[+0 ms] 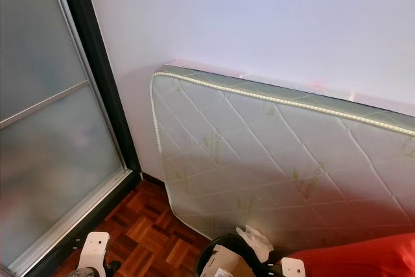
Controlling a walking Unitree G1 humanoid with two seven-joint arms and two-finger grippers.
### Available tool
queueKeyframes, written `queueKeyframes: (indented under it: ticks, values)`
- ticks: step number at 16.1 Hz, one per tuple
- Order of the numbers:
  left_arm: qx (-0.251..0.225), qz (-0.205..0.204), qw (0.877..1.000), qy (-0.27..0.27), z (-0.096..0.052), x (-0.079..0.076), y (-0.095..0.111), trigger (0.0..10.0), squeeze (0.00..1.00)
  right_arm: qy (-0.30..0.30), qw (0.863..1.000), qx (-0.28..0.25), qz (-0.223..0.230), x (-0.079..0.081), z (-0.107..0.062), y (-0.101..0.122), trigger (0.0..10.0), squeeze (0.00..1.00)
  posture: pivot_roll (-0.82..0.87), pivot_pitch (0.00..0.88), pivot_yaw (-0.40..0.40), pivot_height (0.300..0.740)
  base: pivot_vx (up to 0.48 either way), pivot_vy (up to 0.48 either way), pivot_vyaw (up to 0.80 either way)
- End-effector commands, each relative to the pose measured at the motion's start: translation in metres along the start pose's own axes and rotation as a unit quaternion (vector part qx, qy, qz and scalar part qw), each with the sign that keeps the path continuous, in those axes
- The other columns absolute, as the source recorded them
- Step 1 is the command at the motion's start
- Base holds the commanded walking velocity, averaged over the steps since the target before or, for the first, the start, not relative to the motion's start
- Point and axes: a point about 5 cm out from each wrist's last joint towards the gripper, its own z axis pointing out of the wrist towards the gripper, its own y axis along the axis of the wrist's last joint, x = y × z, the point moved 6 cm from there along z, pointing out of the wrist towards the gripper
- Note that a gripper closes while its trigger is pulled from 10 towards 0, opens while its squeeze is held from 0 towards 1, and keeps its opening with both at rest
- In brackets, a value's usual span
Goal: Clean up the room
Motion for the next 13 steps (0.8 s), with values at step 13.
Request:
queueKeyframes:
  ticks: [13]
  values:
    - [0.0,-0.001,1.0,-0.004,0.0,0.0001,0.0012,10.0,0.0,-0.003,1.0,0.002,0.0,-0.002,-0.0005,-0.0016,10.0,0.0,0.0,0.0,-0.006,0.74,-0.08,0.0,0.0]
